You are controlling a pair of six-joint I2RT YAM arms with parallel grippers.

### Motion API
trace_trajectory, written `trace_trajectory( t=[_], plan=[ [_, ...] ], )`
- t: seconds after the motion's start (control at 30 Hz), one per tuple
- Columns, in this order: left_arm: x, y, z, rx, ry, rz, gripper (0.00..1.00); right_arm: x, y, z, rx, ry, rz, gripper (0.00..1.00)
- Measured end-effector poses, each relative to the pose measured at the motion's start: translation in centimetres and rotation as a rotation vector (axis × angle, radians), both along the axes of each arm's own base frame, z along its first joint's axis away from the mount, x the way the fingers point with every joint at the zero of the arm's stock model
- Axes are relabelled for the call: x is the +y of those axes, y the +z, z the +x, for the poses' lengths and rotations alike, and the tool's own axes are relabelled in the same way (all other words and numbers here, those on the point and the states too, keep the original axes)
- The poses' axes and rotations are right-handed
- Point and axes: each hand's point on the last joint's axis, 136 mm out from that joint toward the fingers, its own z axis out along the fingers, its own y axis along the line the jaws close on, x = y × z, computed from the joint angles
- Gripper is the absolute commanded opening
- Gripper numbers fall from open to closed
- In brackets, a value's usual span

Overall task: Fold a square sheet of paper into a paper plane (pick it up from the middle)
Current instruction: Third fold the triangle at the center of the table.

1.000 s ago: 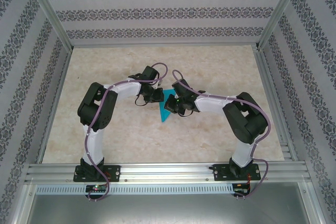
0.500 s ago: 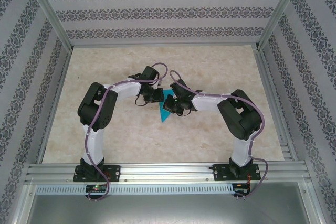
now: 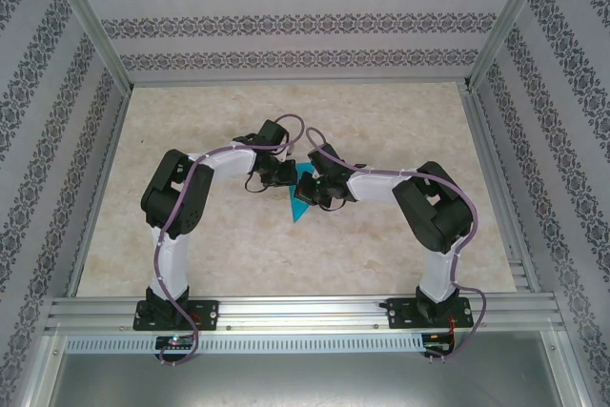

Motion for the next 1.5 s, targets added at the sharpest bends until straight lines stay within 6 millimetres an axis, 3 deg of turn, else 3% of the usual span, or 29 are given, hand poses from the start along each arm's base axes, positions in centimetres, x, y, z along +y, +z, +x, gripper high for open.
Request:
trace_trajectory(
  t=[1.2,1.5],
  plan=[
    [0.14,-0.02,0.08,0.004,0.004,-0.004,0.11,0.25,-0.84,0.33,0.004,0.0,-0.003,0.05],
    [0.61,0.25,0.27,0.015,0.038,-0.016,0.19,0.38,-0.93,0.46,0.002,0.001,0.0,0.09]
  ],
)
